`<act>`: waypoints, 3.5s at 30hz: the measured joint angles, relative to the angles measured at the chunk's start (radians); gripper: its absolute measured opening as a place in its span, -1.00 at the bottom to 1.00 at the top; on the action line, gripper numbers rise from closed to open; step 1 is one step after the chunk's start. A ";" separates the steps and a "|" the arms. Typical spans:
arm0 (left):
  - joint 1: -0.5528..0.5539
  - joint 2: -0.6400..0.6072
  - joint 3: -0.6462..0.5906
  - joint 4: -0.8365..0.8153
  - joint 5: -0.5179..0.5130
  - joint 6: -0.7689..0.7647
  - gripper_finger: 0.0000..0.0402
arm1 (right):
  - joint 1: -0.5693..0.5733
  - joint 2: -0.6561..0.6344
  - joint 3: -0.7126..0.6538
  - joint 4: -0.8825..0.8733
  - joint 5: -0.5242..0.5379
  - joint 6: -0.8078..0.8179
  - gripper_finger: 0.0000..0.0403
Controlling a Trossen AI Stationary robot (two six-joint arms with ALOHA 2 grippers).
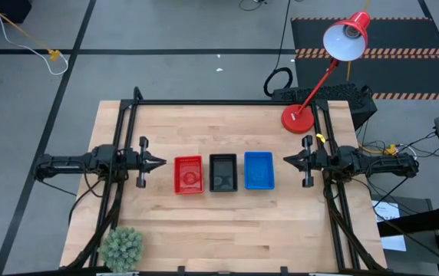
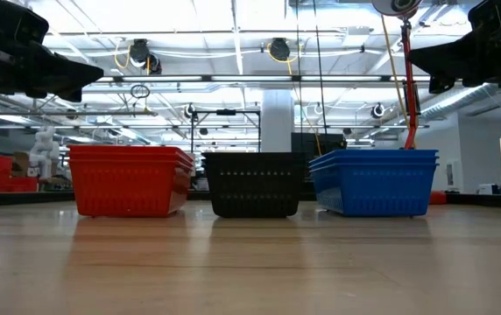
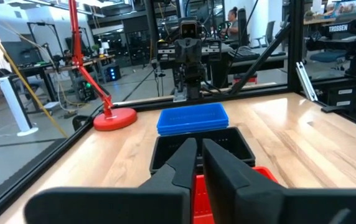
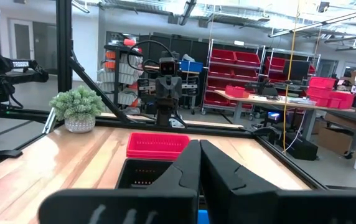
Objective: Stack baskets by color
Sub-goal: Return to Home Position
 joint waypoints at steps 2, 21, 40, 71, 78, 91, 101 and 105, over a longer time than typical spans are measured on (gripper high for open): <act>0.000 0.000 0.000 0.000 0.000 0.001 -0.84 | 0.000 0.000 0.000 0.000 0.000 0.000 -1.00; 0.000 0.000 0.000 -0.001 0.000 0.001 -0.85 | 0.000 0.000 0.000 0.000 -0.001 -0.039 -1.00; 0.000 0.000 0.000 -0.001 0.000 0.001 -0.85 | 0.000 0.000 0.001 -0.123 -0.008 0.000 -1.00; 0.000 0.000 0.000 -0.001 0.000 0.001 -0.85 | 0.000 0.000 0.001 -0.056 0.000 0.000 -1.00; 0.000 0.000 0.000 -0.001 0.000 0.001 -0.85 | 0.000 0.000 0.001 -0.055 0.000 0.000 -1.00; 0.000 0.000 0.000 -0.001 0.000 0.001 -0.85 | 0.000 0.000 0.001 -0.055 0.000 0.000 -1.00; 0.000 0.000 0.000 0.000 0.000 0.001 -0.85 | 0.000 0.000 0.001 -0.055 -0.001 0.000 -1.00; 0.000 0.000 0.000 -0.001 0.000 0.001 -0.85 | 0.000 0.000 0.001 -0.055 -0.001 0.000 -1.00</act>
